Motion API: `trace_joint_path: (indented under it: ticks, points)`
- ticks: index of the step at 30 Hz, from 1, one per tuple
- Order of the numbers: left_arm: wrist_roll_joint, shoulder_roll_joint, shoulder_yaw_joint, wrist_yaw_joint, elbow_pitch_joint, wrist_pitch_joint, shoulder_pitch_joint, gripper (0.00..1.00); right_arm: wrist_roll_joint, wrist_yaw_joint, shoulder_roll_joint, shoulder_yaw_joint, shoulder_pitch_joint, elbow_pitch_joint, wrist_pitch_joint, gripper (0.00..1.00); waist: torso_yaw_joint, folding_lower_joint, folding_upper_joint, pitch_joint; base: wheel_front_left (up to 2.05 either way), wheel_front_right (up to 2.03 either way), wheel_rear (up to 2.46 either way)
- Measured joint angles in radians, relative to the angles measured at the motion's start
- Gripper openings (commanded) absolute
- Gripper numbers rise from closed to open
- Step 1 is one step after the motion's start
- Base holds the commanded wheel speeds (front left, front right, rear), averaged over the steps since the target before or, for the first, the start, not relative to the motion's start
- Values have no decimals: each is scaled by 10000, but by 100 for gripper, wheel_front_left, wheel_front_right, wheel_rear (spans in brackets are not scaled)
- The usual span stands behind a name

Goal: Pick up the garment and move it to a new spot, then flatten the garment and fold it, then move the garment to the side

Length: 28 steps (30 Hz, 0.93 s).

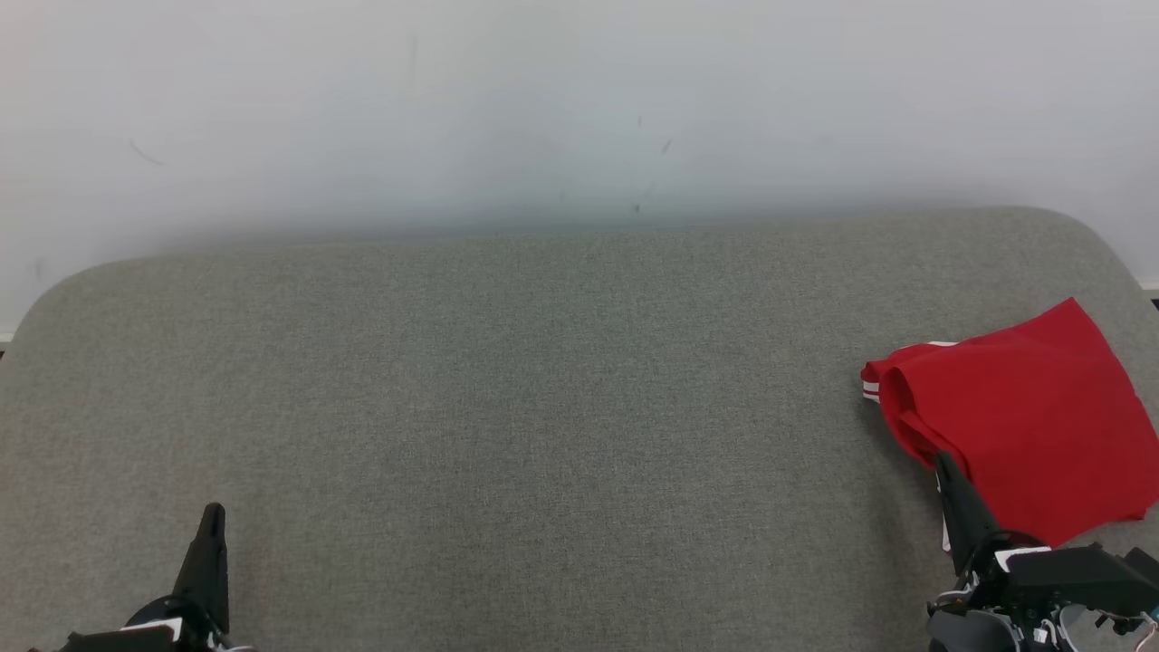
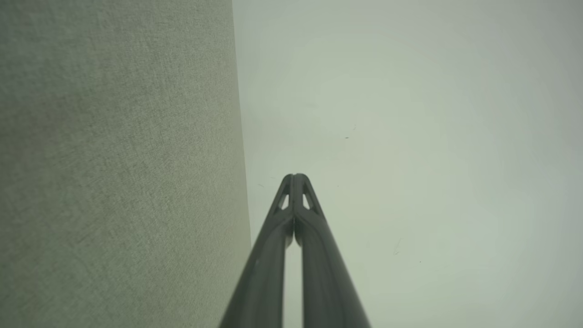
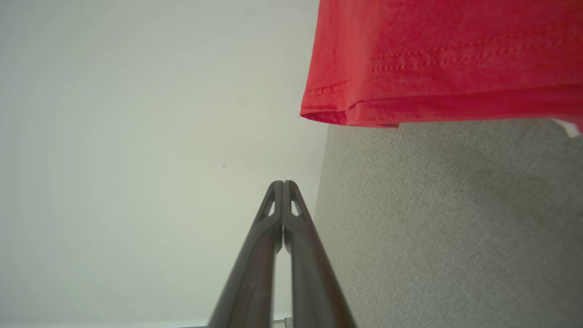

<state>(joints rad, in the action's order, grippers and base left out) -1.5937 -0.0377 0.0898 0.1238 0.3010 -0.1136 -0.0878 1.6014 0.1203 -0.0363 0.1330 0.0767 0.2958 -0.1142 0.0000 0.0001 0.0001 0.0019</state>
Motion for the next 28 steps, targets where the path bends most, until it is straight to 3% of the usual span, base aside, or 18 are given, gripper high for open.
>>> trace_joint_path:
  ticks: [28]
  points:
    - [-2, 0, 0, 0, -8, 0, 0, 0, 0, 0, 0, -2, 0, -4, 0, 0, 0, 0, 0, 1, 0, 0, 0]
